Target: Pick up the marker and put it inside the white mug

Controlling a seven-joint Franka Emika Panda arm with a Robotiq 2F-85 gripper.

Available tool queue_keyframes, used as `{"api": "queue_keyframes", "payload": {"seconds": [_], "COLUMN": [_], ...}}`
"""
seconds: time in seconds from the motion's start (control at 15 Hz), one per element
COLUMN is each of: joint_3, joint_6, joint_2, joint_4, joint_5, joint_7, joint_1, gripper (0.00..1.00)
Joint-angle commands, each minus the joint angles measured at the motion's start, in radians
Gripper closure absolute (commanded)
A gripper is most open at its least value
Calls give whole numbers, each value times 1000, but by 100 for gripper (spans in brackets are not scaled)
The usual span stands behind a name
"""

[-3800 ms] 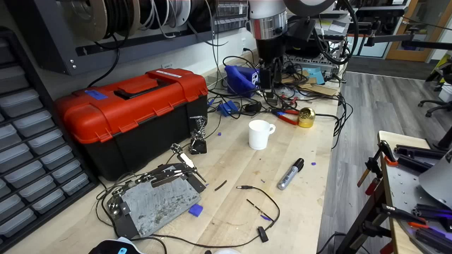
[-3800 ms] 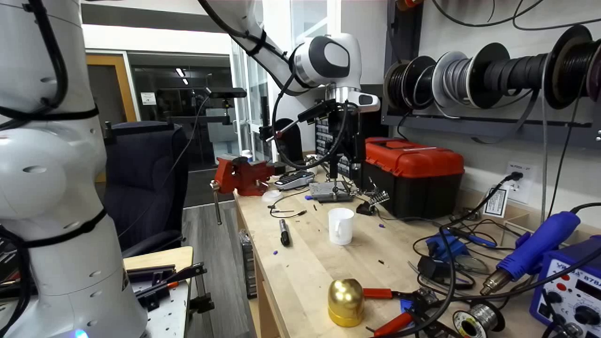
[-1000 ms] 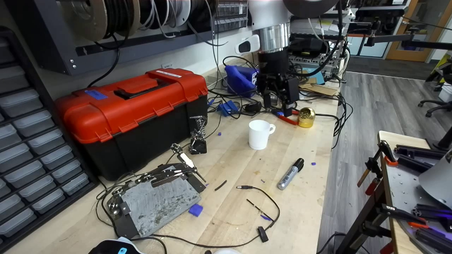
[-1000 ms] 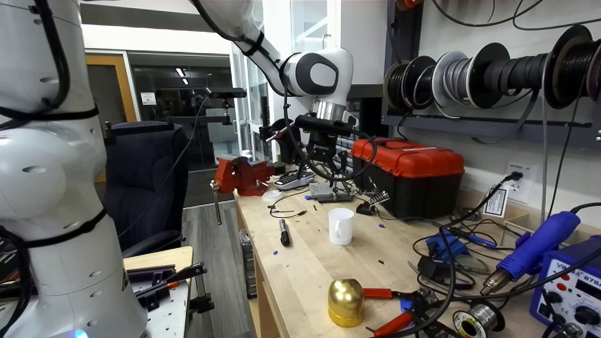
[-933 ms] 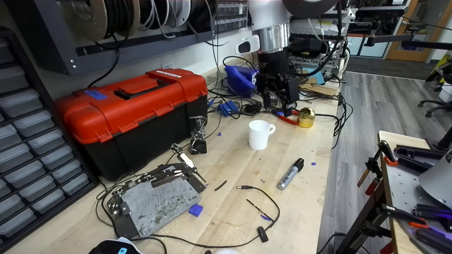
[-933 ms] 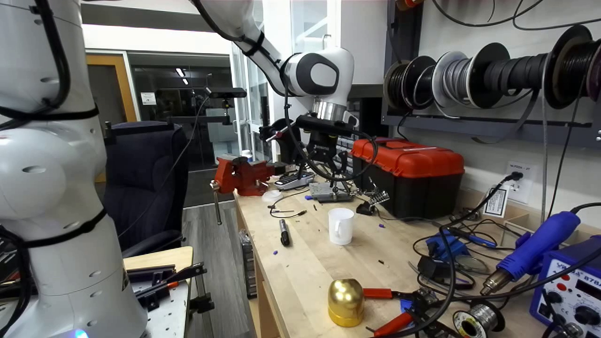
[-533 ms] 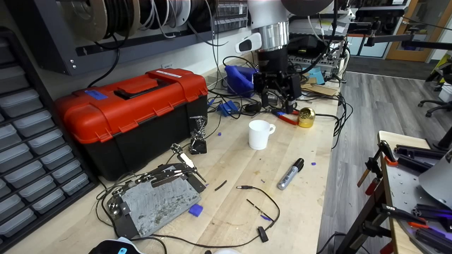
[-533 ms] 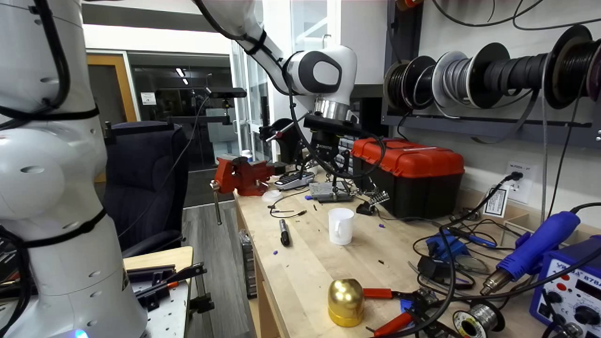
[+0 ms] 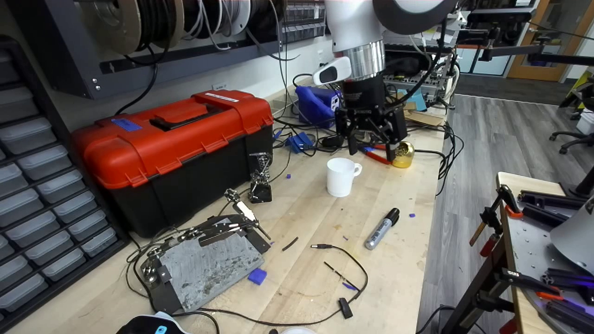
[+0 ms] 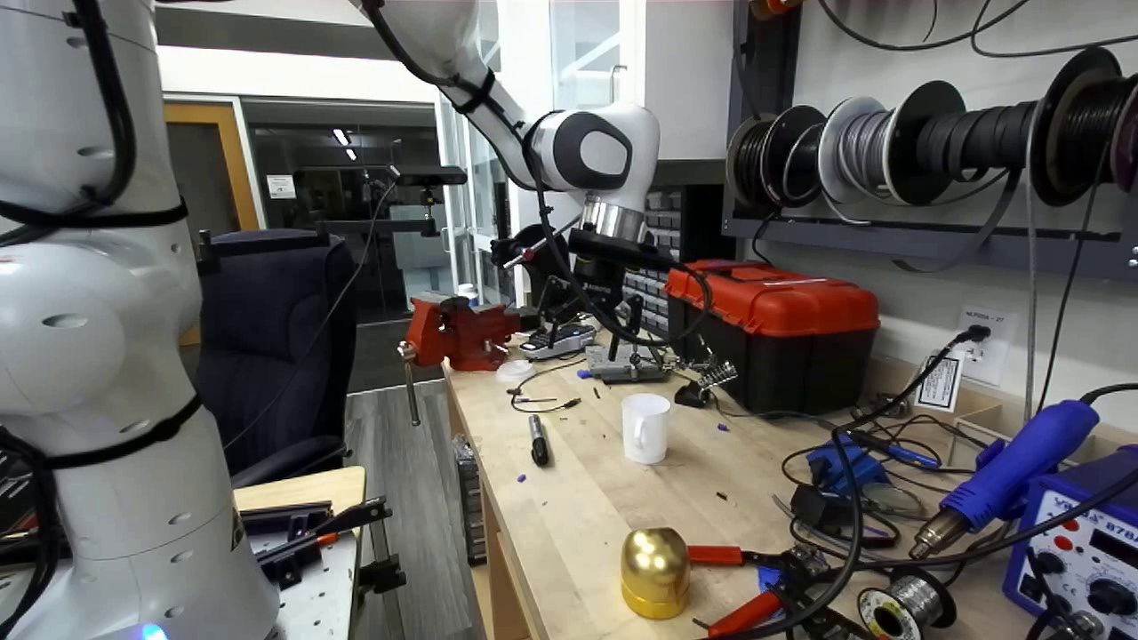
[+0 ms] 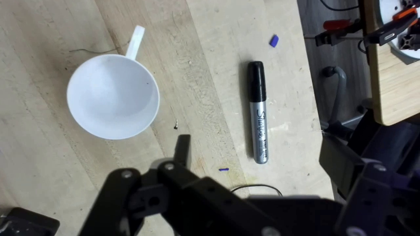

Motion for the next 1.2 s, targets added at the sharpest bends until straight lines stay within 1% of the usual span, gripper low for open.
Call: {"api": "queue_keyframes", "payload": {"seconds": [0.0,0.4,1.0,1.13], "joint_3": [19,55,99,103], "joint_6": [53,160,410,450], "joint_2": [-21,-26,-35,-40], "joint_4": [-71,-143,-273,-298], "joint_5": [0,15,40,38], "joint_7": [-26,-45,57,87], "joint_1": [14,37,74,79], "gripper": [0,0,0,0]}}
